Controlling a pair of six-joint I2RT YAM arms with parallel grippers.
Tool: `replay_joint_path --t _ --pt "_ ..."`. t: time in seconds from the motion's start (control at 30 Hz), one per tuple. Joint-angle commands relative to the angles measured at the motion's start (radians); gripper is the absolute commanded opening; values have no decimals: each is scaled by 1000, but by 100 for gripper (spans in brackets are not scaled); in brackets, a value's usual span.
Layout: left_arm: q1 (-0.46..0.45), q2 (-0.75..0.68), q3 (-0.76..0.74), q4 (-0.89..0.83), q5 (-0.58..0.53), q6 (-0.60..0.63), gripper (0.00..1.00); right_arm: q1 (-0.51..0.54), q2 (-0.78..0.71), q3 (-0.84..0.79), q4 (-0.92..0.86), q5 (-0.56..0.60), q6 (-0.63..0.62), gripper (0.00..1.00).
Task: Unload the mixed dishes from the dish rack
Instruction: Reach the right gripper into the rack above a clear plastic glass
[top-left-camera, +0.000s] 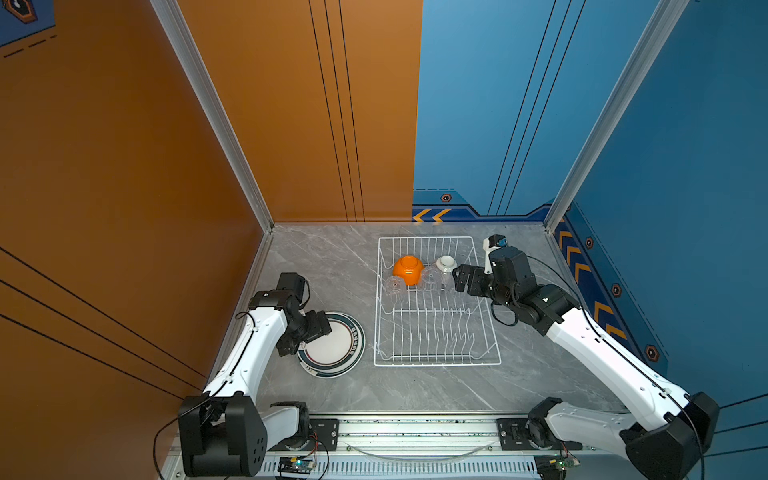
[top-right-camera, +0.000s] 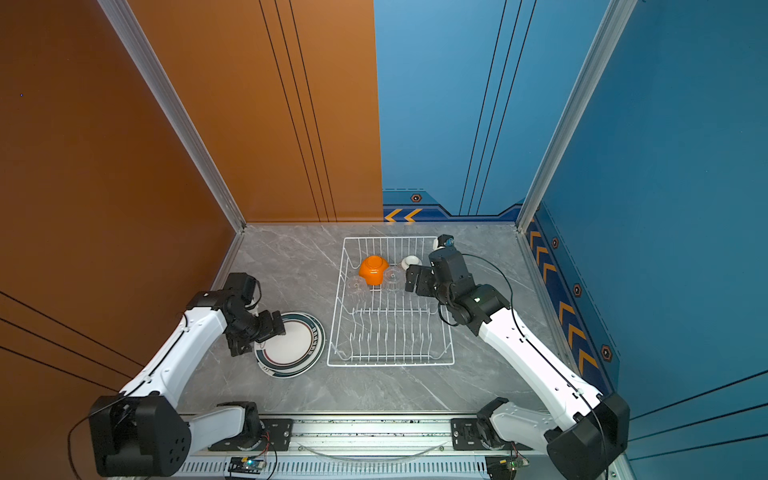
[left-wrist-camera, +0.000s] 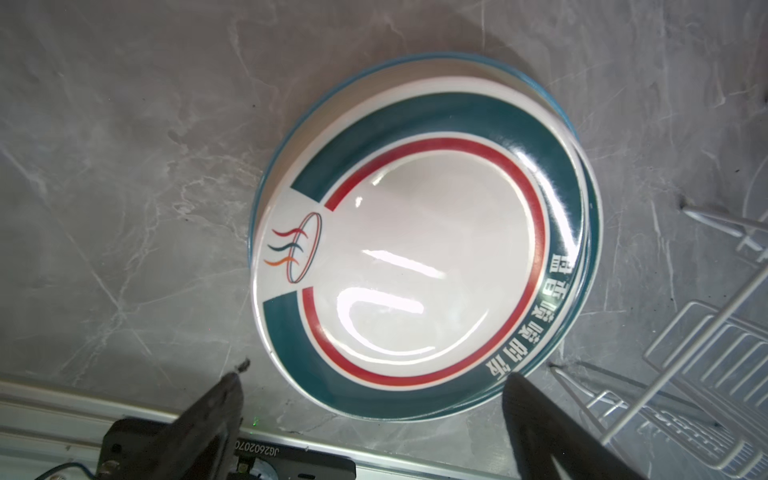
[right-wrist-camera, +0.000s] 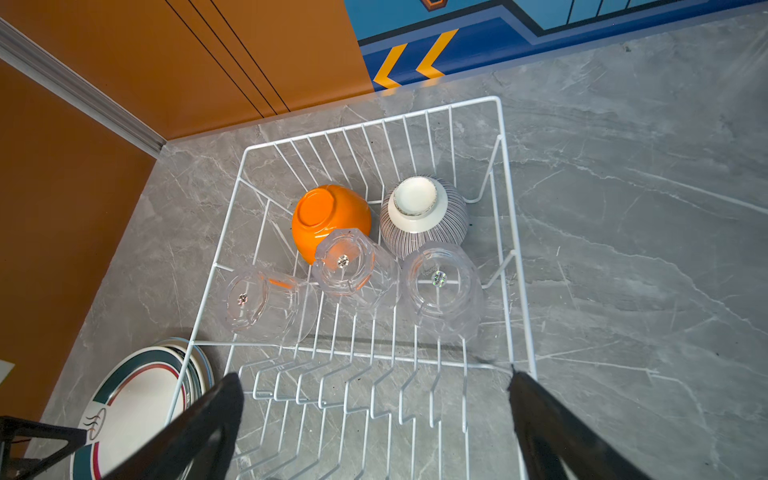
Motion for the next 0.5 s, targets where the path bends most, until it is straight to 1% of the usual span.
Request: replay_joint_path --t 0.0,0.1,0.2,0.27,0.33,0.47 --pt "-17 5 32 -31 -69 21 98 20 47 54 -95 50 -62 100" --pt "-26 6 40 -29 -76 17 98 27 75 72 -102 30 -78 100" --pt "-35 -18 46 -15 -48 -5 98 29 107 94 -105 0 -90 100" --pt "-49 -43 50 14 -16 -10 98 31 133 116 -111 -28 -95 100" --pt "-65 -70 42 50 -11 -21 98 32 156 140 -113 -51 -103 100" --pt "-73 -101 21 124 25 -54 98 34 201 176 -119 -86 -103 100"
